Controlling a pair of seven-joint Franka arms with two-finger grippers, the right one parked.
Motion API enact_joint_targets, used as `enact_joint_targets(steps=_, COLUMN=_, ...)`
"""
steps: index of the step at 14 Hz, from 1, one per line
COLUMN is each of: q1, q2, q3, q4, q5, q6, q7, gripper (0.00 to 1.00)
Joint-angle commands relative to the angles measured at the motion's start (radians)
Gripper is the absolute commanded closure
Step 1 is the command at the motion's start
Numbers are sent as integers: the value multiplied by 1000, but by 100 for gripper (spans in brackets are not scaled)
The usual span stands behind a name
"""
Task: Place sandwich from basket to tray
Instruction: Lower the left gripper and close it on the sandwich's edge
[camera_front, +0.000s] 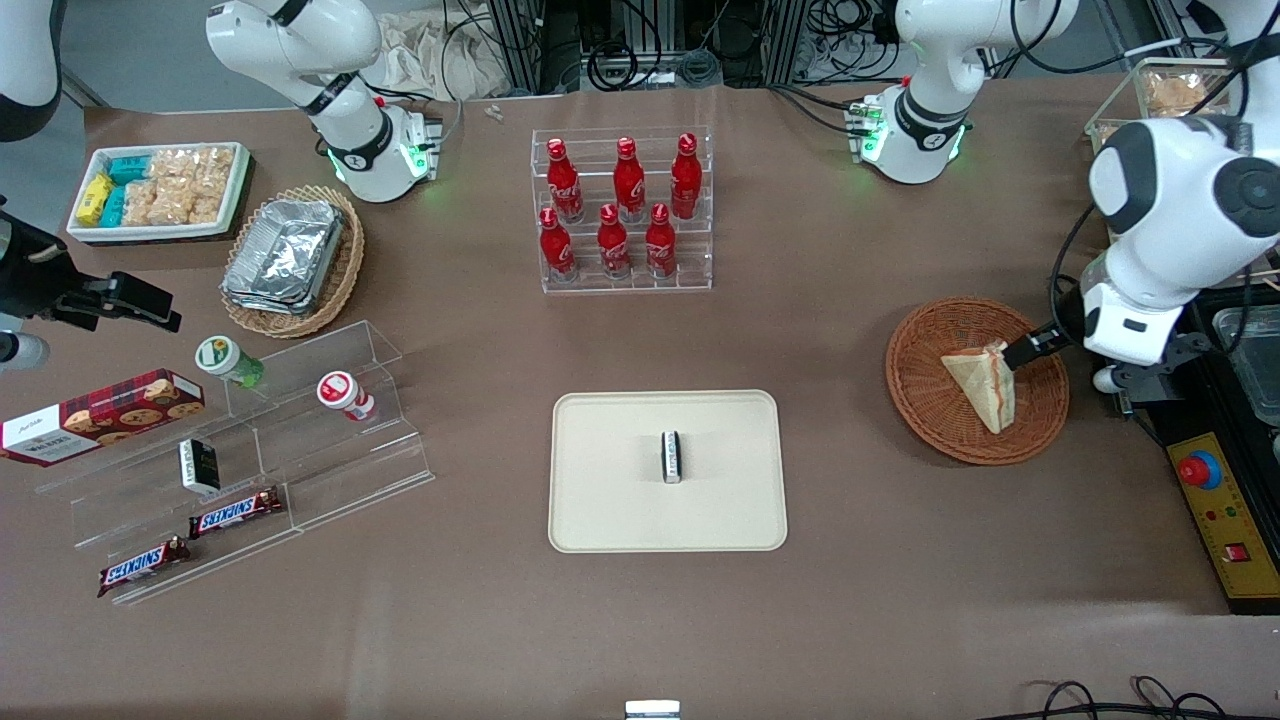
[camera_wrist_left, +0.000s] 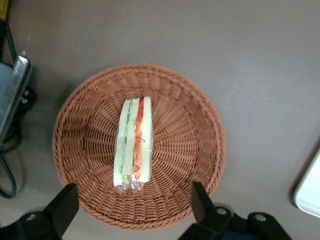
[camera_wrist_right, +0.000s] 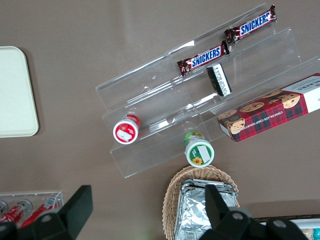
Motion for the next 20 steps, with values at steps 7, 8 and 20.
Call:
enact_joint_targets(steps=7, q1=36, q2=46, q3=-8, q4=-210, q5=-12, q6=290, q7=-79, gripper=0)
enact_joint_targets(steps=8, q1=36, q2=53, q3=-8, q4=-225, q5=-12, q6=317, q7=-79, gripper=0)
enact_joint_targets(steps=20, q1=39, q2=124, q3=-8, q4=-293, q5=-13, q6=453, q7=-79, gripper=100)
